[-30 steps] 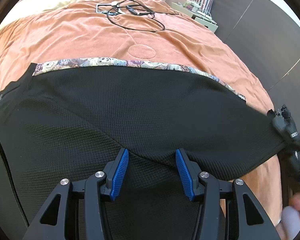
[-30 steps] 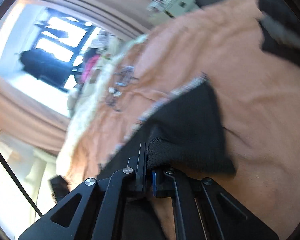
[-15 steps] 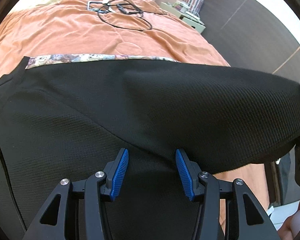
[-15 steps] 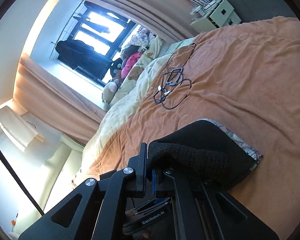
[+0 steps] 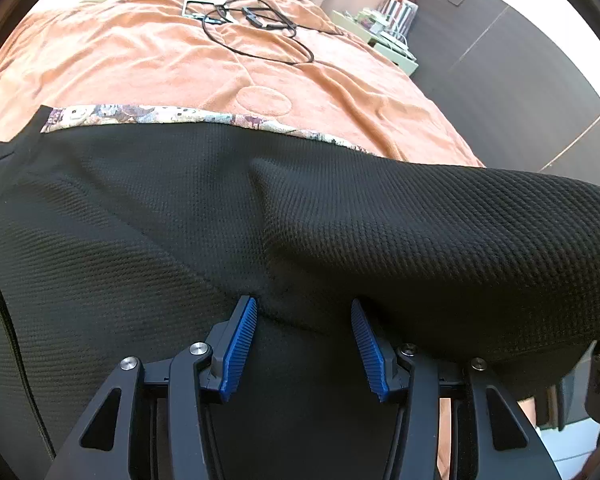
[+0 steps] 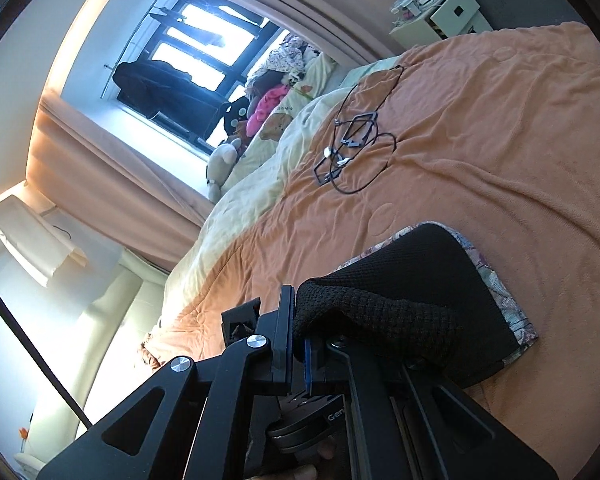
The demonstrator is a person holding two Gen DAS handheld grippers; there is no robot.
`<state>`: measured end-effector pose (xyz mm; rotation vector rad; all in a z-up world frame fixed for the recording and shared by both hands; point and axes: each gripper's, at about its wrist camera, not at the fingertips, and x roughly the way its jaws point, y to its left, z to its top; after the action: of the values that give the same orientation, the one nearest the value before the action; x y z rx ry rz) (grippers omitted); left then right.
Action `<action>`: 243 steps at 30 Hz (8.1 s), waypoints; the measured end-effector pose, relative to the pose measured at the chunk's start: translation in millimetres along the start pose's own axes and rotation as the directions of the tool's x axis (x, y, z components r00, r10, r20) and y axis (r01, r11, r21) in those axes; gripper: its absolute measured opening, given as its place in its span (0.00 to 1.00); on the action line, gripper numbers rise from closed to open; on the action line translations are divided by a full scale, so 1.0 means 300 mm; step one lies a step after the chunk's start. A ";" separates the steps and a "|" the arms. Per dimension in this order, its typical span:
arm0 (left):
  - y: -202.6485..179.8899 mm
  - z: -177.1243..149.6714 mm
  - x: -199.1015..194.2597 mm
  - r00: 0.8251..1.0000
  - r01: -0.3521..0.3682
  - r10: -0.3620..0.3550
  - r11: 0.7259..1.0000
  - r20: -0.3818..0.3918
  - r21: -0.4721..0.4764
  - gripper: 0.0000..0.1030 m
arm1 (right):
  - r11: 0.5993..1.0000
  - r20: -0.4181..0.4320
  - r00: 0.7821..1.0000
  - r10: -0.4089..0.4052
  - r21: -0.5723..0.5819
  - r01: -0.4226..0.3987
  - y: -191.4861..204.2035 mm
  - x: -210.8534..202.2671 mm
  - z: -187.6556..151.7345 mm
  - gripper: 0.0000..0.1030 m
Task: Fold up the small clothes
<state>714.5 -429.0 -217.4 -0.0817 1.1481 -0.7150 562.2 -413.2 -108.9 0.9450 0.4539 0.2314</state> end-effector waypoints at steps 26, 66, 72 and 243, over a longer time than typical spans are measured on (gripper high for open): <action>0.097 -0.030 -0.592 0.965 -0.213 0.216 0.976 0.151 -0.030 0.50 | 0.984 -0.302 0.939 -0.163 0.026 0.179 0.105 0.018 -0.088 0.62; -0.397 -0.144 0.118 0.968 -0.140 0.199 0.933 -0.151 0.332 0.50 | 0.907 -0.122 0.950 -0.286 0.286 0.309 -0.208 -0.319 0.099 0.36; -0.427 -0.154 0.139 0.957 -0.208 0.267 0.905 -0.114 0.372 0.32 | 0.912 -0.132 0.955 -0.266 0.287 0.294 -0.221 -0.310 0.108 0.29; 0.182 -1.493 -1.879 0.677 -0.452 0.571 0.821 0.464 -0.350 0.90 | 0.712 0.072 0.944 -0.323 -0.639 0.292 0.425 -1.251 -0.578 1.00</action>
<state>236.2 57.9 18.7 -0.1234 0.6191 -0.0331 150.0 -358.8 11.1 0.1717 0.5191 0.0870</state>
